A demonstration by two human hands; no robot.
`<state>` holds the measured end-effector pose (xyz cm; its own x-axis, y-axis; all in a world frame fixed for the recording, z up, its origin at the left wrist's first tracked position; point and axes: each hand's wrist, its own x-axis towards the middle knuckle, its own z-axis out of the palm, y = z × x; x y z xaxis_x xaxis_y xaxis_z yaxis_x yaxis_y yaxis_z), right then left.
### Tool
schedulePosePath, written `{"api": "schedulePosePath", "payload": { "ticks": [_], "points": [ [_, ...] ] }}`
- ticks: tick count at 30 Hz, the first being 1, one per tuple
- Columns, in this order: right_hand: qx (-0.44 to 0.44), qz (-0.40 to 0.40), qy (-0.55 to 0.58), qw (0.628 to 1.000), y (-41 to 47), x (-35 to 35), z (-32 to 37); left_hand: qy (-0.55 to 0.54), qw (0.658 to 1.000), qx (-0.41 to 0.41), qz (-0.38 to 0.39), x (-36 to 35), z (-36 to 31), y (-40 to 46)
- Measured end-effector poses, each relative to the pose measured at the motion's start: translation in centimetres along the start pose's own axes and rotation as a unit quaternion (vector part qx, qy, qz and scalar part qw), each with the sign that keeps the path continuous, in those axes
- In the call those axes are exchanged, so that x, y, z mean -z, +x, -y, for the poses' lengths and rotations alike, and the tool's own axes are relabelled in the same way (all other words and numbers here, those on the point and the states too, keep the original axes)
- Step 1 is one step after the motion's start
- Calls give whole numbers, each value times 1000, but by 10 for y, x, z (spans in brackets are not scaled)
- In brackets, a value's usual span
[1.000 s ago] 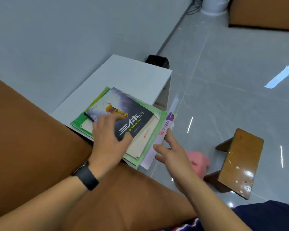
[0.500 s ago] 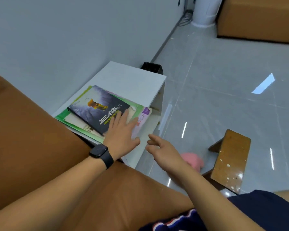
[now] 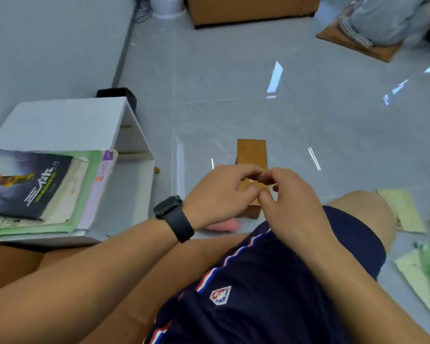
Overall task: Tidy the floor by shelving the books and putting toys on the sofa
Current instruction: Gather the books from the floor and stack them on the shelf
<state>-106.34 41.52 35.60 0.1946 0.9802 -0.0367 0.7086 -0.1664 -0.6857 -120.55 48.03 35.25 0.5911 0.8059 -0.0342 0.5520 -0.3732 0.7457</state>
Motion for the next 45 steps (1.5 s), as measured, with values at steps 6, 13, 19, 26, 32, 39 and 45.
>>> {"api": "schedulePosePath", "payload": {
  "ticks": [6, 13, 19, 26, 32, 39, 45],
  "points": [
    [-74, -189, -1, 979, -75, 69, -72, -27, 985, -134, 105, -80, -94, 26],
    [-240, -239, -45, 940, -173, 119, -183, 35, 932, -212, 293, -228, -170, 41],
    [-357, -89, -95, 925, -223, 136, -279, 214, 815, -292, 453, -341, -211, 59],
    [-379, 33, -93, 920, -223, 194, -398, 366, 689, -321, 537, -438, -276, 129],
    [-363, 103, -153, 914, -194, 209, -500, 412, 625, -304, 590, -570, -319, 208],
    [-336, 283, -97, 893, -169, 157, -595, 393, 620, -299, 610, -699, -272, 251],
    [-355, 307, -65, 881, -169, 169, -674, 501, 438, -268, 696, -748, -223, 275]
  ]
}}
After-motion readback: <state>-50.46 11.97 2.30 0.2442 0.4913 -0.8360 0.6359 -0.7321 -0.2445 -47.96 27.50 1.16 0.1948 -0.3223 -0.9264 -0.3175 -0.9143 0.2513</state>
